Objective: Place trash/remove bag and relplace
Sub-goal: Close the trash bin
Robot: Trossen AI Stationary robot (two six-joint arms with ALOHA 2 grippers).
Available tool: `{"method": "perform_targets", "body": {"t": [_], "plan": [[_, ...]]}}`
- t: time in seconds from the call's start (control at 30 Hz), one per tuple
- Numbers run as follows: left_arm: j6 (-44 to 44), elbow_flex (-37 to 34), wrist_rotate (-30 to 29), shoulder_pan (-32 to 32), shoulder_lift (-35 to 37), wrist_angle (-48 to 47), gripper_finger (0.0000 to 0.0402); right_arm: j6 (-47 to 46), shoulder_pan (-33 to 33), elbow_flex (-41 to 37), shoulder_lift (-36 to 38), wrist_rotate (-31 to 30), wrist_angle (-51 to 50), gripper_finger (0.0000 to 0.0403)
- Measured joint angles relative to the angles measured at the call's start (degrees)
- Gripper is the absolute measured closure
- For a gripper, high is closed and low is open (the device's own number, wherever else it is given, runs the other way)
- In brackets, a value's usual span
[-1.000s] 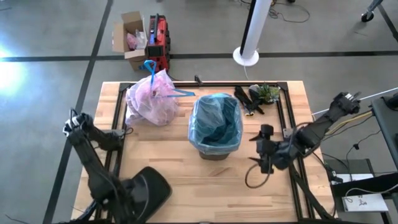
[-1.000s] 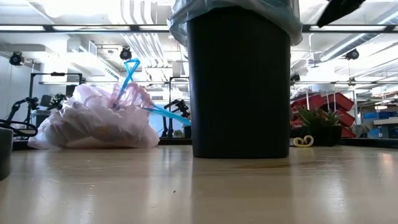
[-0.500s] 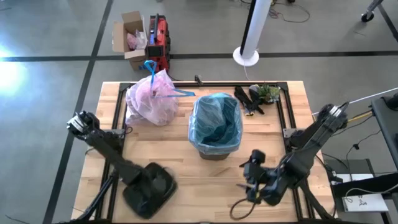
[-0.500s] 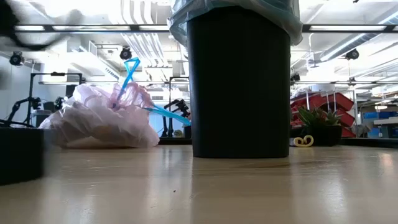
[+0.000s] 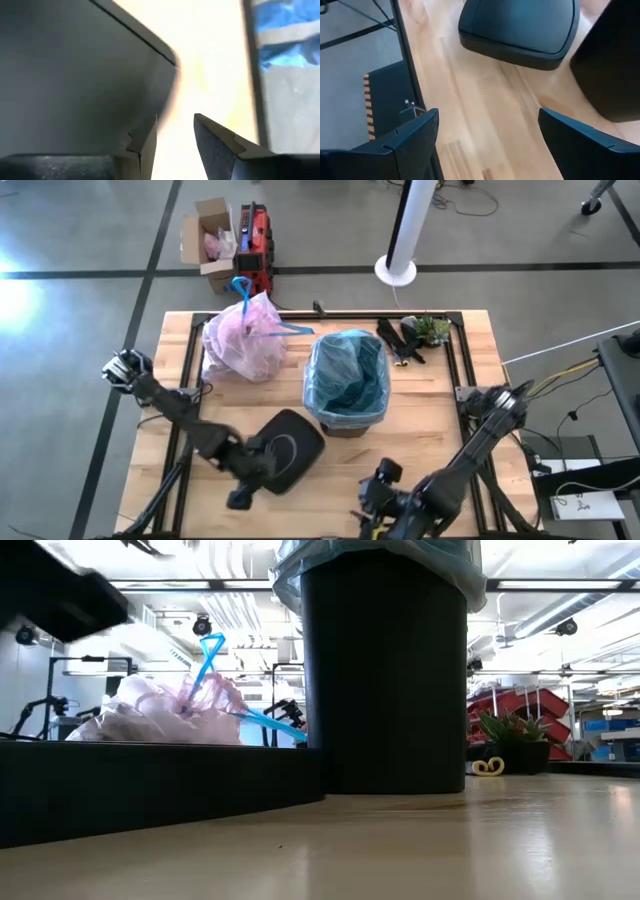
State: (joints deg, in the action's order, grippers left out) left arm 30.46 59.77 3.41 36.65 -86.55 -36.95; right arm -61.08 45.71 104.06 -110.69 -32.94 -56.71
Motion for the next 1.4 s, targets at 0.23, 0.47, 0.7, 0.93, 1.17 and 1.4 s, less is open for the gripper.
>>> {"method": "perform_targets", "body": {"t": [0.23, 0.47, 0.7, 0.93, 1.17, 1.4], "plan": [[4.8, -3.6, -9.5, 8.0, 1.2, 1.6, 0.0305, 2.0, -1.7, 7.1, -9.8, 0.0, 0.0, 0.0075], [6.5, -12.8, -11.7, 8.1, 0.4, 16.0, 0.0343, 1.9, -3.9, 12.3, -15.1, -0.4, 0.6, 0.008], [10.0, -19.1, -19.6, 9.5, -1.5, 18.3, 0.0369, 5.7, -5.9, 12.6, -15.6, -6.2, 3.9, 0.008], [9.1, -16.3, -19.4, 12.0, -0.8, 19.4, 0.0373, 15.8, -8.8, 11.9, -17.4, -15.0, 9.7, 0.008], [12.7, -9.8, -21.1, 17.1, -0.5, 14.7, 0.0373, 4.2, -12.9, 9.3, -20.9, -25.2, 11.7, 0.008], [23.2, -6.0, -26.0, 23.5, -0.5, 10.5, 0.0373, -11.3, -12.5, 3.2, -21.1, -31.8, 12.3, 0.0083]]}}
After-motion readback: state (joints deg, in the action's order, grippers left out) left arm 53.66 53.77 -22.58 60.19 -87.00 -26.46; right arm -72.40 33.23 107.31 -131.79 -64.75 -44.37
